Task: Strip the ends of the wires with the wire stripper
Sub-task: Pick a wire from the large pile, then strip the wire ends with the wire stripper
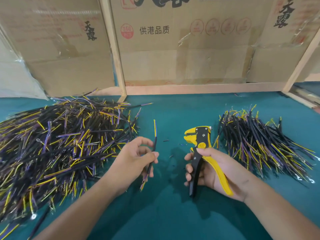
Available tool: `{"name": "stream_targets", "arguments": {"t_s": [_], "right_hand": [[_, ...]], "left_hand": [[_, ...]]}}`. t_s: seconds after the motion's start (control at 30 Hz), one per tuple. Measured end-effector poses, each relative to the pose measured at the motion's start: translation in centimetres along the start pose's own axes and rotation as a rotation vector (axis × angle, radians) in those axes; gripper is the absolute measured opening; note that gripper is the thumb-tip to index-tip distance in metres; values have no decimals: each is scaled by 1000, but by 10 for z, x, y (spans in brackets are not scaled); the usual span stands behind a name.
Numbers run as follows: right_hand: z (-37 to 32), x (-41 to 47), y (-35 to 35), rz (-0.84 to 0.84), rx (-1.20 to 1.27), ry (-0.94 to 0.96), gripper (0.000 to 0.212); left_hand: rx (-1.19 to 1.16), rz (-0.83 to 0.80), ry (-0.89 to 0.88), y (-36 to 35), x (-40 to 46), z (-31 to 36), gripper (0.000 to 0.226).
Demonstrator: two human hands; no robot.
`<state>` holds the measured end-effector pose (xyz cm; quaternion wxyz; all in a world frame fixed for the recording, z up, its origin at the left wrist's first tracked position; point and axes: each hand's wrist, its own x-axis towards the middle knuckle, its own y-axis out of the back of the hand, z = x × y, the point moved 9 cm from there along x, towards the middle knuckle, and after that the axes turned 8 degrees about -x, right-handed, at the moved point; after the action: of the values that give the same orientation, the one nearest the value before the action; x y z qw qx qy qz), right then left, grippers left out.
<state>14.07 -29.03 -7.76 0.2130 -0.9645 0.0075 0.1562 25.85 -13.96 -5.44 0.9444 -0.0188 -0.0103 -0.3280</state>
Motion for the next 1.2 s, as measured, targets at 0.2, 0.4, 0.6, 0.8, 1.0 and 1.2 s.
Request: {"name": "stream_targets", "arguments": {"t_s": [0.2,0.4,0.6,0.8,1.0,1.2], "right_hand": [[-1,-1,-2,17,-37,13,37],[1,-2,-3,21,-69,15,38],[-10,1,-9,140,-112,48,36],[-9,12,-24,211,17,153,29],[-4,14,-24,134,102,149,39],[-2,16,-23,131,99,150,37]], "left_hand": [[48,132,-32,12,2,6,11],[47,146,-91,15,-2,20,23],[49,69,-136,3,-5,32,22],[-60,47,-118,-2,-10,34,17],[-201,53,-6,-4,-10,25,17],[-336,98,128,0,-12,11,22]]}}
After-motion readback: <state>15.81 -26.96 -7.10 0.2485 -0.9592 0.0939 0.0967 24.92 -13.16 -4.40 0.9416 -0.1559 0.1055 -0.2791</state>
